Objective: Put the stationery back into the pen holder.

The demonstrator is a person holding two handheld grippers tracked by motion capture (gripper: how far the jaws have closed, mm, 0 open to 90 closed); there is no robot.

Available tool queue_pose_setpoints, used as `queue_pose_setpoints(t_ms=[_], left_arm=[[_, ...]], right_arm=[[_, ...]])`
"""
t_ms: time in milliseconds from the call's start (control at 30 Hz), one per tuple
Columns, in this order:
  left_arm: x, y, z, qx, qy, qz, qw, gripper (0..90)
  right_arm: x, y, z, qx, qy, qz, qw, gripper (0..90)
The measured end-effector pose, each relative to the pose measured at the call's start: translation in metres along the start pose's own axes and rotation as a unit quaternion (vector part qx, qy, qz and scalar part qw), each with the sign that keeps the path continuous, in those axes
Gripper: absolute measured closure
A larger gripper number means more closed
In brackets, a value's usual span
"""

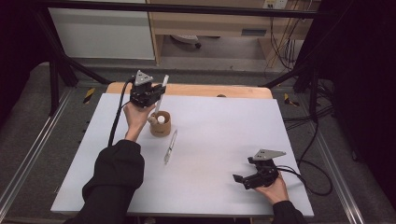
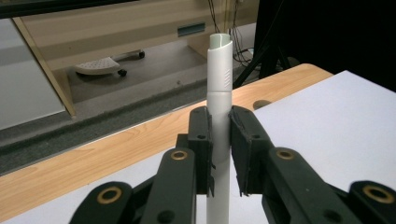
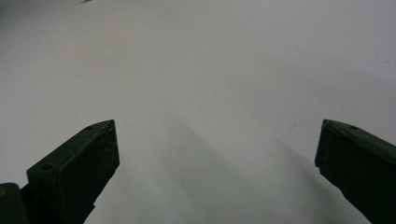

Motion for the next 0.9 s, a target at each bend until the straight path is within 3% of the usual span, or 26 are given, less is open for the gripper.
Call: queue_pose_setpoints(t_ms=[167,500,900], left_arm=[[-0.008,0.009,0.0,-0.002,0.005,0.013,0.9999,78.0],[-0.028,0.017,-0.001,-0.025,-0.009,0.034,0.9991,77.9],[-0.032,0.014,-0.009,-0.038,0.022,0.068,0.9967,77.9]], right_arm=[[0.0,0.0,0.0,0.0,0.0,0.0,1.0,0.5],[0.0,0.0,0.0,0.0,0.0,0.0,1.0,0.5],[0.0,-0.001,0.0,-0.001,-0.002,0.0,1.0,0.5]])
Point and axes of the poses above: each handheld gripper's, and its own axes: y roughly forward along the jaws, x roughly out of its top, z roughly to its left, the point moved 3 cm from there along y, roughly forward along the jaws, and after that the axes turned 11 degrees about y, right-handed, at the moved point
